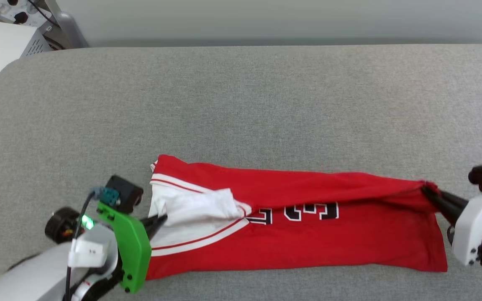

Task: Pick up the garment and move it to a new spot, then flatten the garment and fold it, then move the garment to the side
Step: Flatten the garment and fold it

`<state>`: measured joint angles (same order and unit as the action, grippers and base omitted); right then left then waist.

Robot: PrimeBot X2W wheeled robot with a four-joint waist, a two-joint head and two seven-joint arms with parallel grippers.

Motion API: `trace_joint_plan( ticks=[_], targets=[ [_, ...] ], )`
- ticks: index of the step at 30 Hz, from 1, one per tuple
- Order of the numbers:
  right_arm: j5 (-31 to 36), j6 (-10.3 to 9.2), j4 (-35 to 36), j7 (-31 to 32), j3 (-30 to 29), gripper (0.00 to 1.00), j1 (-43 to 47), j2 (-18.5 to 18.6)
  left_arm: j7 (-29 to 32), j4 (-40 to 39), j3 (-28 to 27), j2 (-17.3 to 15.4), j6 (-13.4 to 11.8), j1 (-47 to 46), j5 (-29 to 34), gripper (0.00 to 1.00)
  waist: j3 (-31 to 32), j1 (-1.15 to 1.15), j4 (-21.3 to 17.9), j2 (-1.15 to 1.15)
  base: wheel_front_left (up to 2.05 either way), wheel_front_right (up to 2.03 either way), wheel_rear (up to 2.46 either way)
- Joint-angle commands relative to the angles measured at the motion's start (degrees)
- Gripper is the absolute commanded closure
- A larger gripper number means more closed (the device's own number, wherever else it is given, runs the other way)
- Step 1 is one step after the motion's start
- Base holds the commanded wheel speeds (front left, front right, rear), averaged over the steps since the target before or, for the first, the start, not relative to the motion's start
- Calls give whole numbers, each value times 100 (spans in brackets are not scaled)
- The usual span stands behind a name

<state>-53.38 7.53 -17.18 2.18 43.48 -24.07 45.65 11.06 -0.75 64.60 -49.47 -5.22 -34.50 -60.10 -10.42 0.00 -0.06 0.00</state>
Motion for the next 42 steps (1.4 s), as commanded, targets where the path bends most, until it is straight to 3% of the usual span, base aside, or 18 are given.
trace_joint_plan(
  ticks=[1,11,12,13,14,20,25,33,37,42],
  targets=[
    [-30,-4,6,-26,-35,100,165,4,-75,29,27,-11,-62,180,-66,100,-14,0,-3,0,0,0,0],
    [-59,-4,-156,150,-81,100,739,-179,-319,610,155,317,-32,576,-238,100,-176,0,-4,0,0,0,0],
    [-98,-4,-176,152,-109,96,757,-217,-374,689,151,361,-32,583,-225,100,-173,0,-6,0,0,0,0],
    [-129,-4,-174,166,-122,69,763,-241,-438,747,135,393,-41,592,-219,76,-156,0,-9,0,0,0,0],
    [-167,-4,-152,171,-141,0,763,-260,-554,800,102,425,-75,602,-191,0,-119,0,-17,0,0,0,0],
    [-738,-4,472,133,-438,0,822,7,-1576,700,-281,372,-553,833,-28,0,176,0,-33,0,0,0,0],
    [-1320,-4,1052,193,-863,0,925,468,-2325,375,-627,264,-1229,1023,236,0,290,0,13,0,0,0,0],
    [-2287,-4,958,987,-1301,0,1096,864,-2601,29,-1531,598,-2200,1425,912,0,200,0,131,0,0,0,0],
    [-2439,-4,587,1354,-1309,0,1094,895,-2603,-111,-2119,981,-2431,1729,1512,0,91,0,233,0,0,0,0],
    [-2405,-4,180,1585,-1187,0,986,595,-2604,-111,-2810,1471,-2443,2092,2193,0,-45,0,364,0,0,0,0]
  ],
)
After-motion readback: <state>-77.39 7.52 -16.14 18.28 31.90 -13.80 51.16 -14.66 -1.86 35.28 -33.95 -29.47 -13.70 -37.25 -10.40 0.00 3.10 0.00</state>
